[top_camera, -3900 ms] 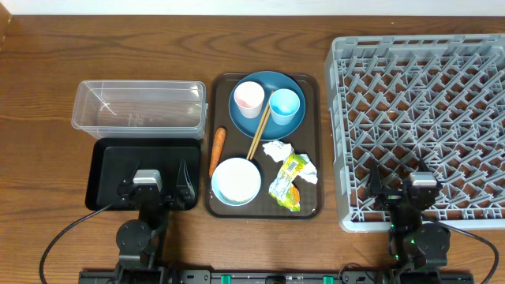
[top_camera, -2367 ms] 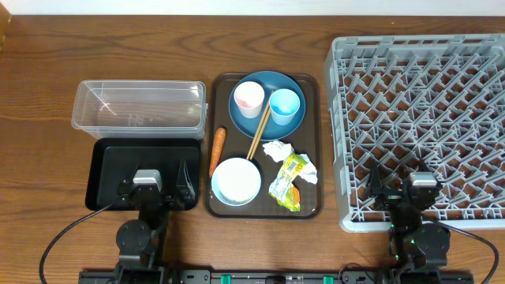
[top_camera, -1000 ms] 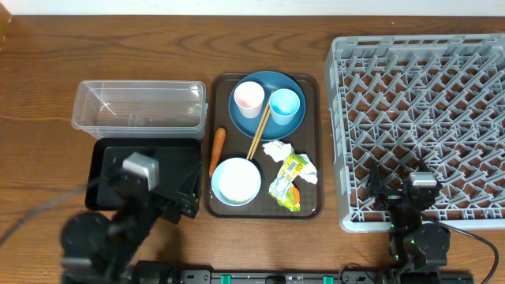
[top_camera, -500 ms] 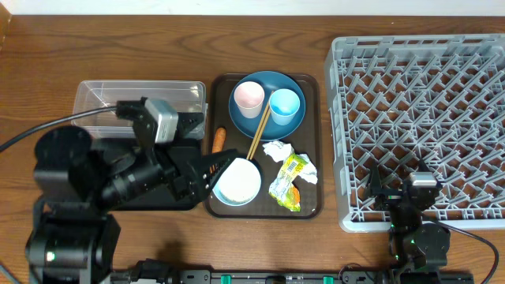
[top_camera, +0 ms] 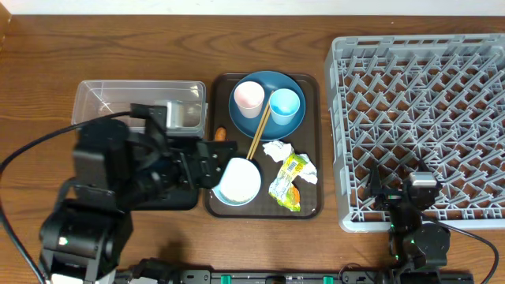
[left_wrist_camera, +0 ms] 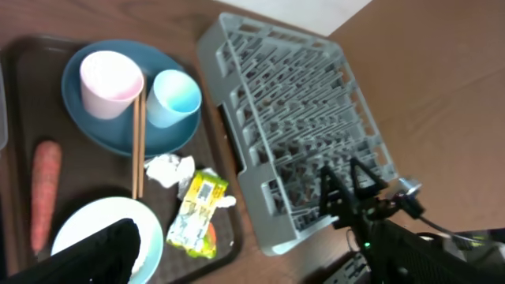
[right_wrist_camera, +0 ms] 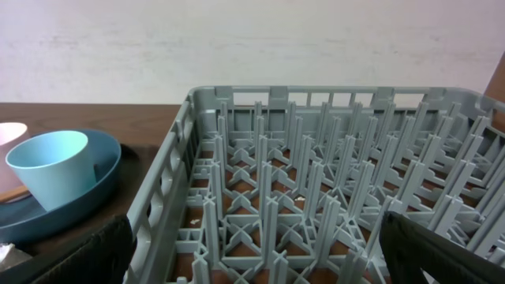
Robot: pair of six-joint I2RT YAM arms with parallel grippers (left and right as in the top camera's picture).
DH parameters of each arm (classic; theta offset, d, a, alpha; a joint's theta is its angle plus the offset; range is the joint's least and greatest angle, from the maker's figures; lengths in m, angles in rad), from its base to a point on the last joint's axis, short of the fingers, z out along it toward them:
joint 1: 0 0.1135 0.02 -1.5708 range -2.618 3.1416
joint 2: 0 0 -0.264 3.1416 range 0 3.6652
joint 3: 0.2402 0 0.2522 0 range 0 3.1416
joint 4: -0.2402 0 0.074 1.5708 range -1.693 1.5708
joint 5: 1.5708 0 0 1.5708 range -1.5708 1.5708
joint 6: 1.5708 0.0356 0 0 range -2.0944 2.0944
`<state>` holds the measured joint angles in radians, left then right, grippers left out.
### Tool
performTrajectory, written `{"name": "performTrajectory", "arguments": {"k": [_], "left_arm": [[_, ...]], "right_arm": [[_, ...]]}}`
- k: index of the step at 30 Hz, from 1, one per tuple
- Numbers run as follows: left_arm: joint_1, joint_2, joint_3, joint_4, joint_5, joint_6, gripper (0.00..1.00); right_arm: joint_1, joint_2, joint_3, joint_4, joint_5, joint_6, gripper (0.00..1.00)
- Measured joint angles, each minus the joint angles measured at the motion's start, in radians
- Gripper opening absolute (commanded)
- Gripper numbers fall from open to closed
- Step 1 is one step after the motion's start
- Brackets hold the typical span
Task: Sort waste into correct bins and load items into the dishwasher rack
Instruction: 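Reach the left gripper over the brown tray to the yellow wrapper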
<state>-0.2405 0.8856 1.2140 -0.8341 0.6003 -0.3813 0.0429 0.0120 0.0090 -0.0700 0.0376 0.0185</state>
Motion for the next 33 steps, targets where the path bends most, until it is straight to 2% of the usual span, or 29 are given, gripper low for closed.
{"name": "performTrajectory", "arguments": {"k": [4,7,14,24,33], "left_arm": [[-0.180,0.015,-0.021,-0.001,-0.168,-0.072,0.93],[-0.320,0.058,-0.026,0.000,-0.290,-0.115,0.87],[-0.576,0.241,-0.029,0.003,-0.520,-0.148,0.87],[-0.659,0.475,-0.029,0.004,-0.608,-0.163,0.87],[-0.659,0.544,-0.029,0.003,-0.612,-0.185,0.88]], "right_arm": [[0.000,0.000,0.000,0.000,0.000,0.000,0.99],[0.000,0.000,0.000,0.000,0.000,0.000,0.99],[0.000,0.000,0.000,0.000,0.000,0.000,0.99],[0.000,0.000,0.000,0.000,0.000,0.000,0.99],[0.000,0.000,0.000,0.000,0.000,0.000,0.99]]}}
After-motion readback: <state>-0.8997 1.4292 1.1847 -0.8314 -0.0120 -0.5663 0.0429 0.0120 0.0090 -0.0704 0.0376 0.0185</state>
